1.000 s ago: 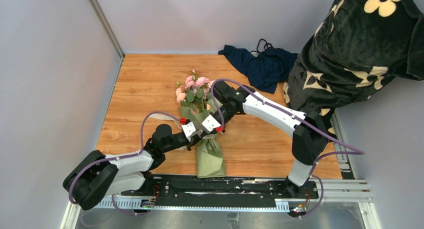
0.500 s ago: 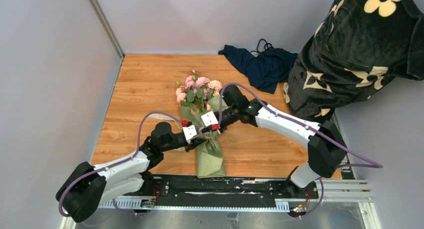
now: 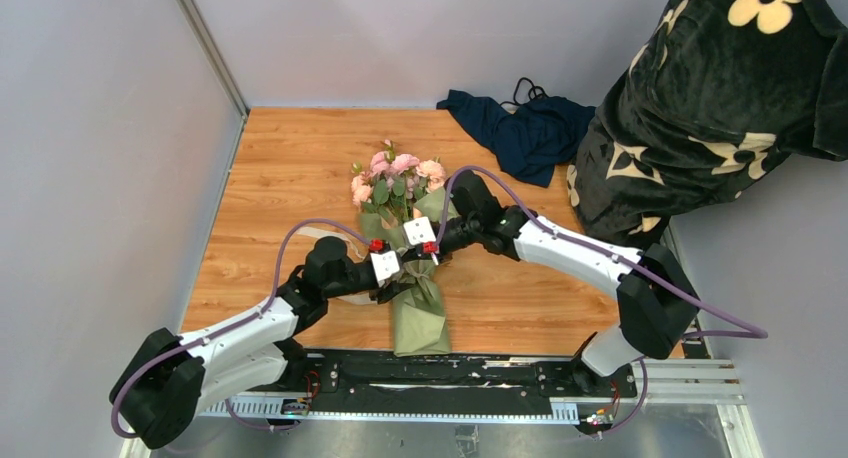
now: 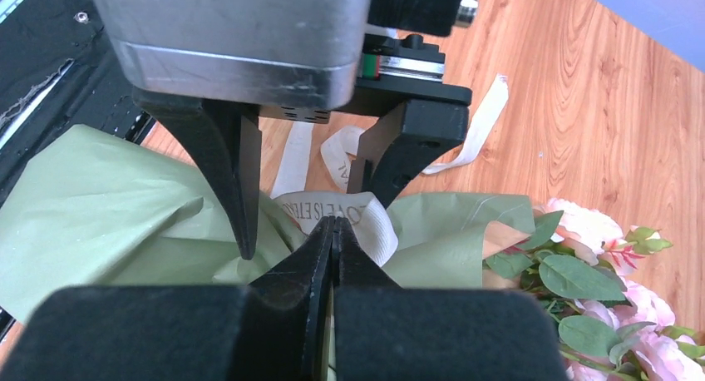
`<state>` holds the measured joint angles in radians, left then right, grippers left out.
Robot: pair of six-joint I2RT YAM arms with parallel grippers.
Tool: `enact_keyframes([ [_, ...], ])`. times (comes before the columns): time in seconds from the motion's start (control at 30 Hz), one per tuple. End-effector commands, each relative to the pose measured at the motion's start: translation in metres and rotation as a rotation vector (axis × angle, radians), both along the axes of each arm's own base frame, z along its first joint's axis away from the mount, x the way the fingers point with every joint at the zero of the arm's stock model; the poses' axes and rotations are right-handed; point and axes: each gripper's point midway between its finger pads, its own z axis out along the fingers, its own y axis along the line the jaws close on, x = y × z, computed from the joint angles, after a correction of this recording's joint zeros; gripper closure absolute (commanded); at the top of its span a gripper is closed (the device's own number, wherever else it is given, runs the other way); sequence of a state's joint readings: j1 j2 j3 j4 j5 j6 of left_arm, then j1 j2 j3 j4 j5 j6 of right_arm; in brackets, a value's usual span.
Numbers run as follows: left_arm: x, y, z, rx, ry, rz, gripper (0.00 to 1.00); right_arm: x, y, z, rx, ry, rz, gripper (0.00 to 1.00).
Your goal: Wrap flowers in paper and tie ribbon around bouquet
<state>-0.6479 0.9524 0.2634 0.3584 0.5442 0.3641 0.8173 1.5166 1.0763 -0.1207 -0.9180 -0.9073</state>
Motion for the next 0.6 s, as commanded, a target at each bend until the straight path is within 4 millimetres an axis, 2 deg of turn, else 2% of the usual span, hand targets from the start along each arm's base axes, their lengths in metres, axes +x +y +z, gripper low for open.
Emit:
enact_keyframes([
  [0.0, 0.013, -0.003, 0.015, -0.021, -0.043, 0.039, 0.38, 0.0, 0.0, 0.015, 0.063, 0.029, -0.032, 1.0],
  [0.13, 0.025, -0.005, 0.028, -0.065, -0.072, 0.083, 0.37, 0.002, 0.002, 0.024, 0.101, 0.026, -0.06, 1.0],
  [0.2, 0.025, -0.008, 0.029, -0.077, -0.065, 0.076, 0.4, 0.0, 0.001, 0.026, 0.114, 0.039, -0.067, 1.0],
  [0.27, 0.025, -0.01, 0.029, -0.085, -0.045, 0.078, 0.51, -0.003, -0.001, 0.029, 0.127, 0.055, -0.076, 1.0],
  [0.33, 0.026, -0.012, 0.029, -0.089, -0.03, 0.08, 0.73, -0.006, -0.003, 0.03, 0.135, 0.066, -0.079, 1.0],
  [0.37, 0.027, -0.012, 0.029, -0.093, -0.026, 0.083, 0.79, -0.007, -0.004, 0.03, 0.137, 0.068, -0.079, 1.0],
  [0.43, 0.027, -0.013, 0.032, -0.108, -0.033, 0.082, 0.96, -0.009, -0.005, 0.026, 0.13, 0.078, -0.081, 1.0],
  [0.47, 0.027, -0.014, 0.032, -0.111, -0.035, 0.079, 1.0, -0.009, -0.006, 0.025, 0.125, 0.082, -0.083, 1.0],
  [0.57, 0.025, -0.014, 0.029, -0.112, -0.029, 0.071, 1.0, -0.006, -0.007, 0.023, 0.1, 0.085, -0.093, 0.99],
])
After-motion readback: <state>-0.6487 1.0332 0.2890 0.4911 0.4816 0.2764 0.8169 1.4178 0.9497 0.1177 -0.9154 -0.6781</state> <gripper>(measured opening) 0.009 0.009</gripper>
